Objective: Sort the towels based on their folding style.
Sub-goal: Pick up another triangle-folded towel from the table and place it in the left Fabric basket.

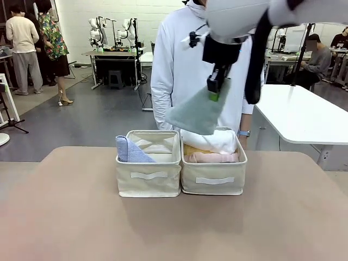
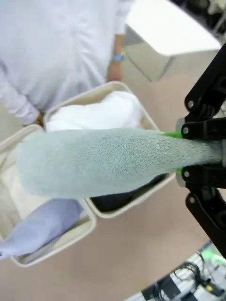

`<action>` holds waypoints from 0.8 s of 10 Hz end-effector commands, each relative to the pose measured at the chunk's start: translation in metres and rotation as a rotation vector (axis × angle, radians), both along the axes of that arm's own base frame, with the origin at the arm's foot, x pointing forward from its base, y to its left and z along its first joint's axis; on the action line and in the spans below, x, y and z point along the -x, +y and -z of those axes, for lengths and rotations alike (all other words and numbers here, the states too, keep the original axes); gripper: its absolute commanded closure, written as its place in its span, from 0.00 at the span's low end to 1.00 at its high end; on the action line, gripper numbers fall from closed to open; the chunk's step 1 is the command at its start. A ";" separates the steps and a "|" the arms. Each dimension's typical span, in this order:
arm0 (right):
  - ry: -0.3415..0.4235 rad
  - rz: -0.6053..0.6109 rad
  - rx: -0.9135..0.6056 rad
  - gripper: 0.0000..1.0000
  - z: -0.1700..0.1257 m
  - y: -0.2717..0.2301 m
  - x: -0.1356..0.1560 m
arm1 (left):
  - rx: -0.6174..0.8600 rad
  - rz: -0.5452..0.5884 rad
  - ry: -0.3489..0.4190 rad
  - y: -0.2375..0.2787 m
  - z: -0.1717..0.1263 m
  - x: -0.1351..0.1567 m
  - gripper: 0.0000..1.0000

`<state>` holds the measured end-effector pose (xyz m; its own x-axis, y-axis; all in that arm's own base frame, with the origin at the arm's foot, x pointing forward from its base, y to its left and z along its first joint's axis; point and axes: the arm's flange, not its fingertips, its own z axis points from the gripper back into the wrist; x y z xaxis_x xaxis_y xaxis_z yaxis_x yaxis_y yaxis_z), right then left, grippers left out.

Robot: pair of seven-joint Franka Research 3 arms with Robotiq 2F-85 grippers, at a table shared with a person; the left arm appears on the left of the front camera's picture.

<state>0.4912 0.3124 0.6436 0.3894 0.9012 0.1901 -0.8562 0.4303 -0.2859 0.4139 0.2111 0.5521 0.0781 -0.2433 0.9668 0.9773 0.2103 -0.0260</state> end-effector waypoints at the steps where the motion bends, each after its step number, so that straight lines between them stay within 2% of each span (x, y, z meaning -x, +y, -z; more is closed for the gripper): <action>1: -0.013 -0.106 0.048 0.81 -0.007 0.038 -0.029 | 0.005 -0.004 -0.014 0.002 -0.001 0.001 0.00; 3: 0.026 -0.175 0.011 0.81 0.004 0.065 -0.048 | 0.005 -0.004 -0.014 0.002 -0.001 0.001 0.00; 5: 0.071 -0.222 -0.049 0.81 0.009 0.071 -0.054 | 0.005 -0.004 -0.014 0.002 -0.001 0.001 0.00; 6: 0.023 -0.168 -0.007 0.81 0.020 0.067 -0.041 | 0.005 -0.004 -0.014 0.002 -0.001 0.001 0.00; 8: 0.023 -0.168 -0.007 0.81 0.020 0.067 -0.041 | 0.005 -0.004 -0.014 0.002 -0.001 0.001 0.00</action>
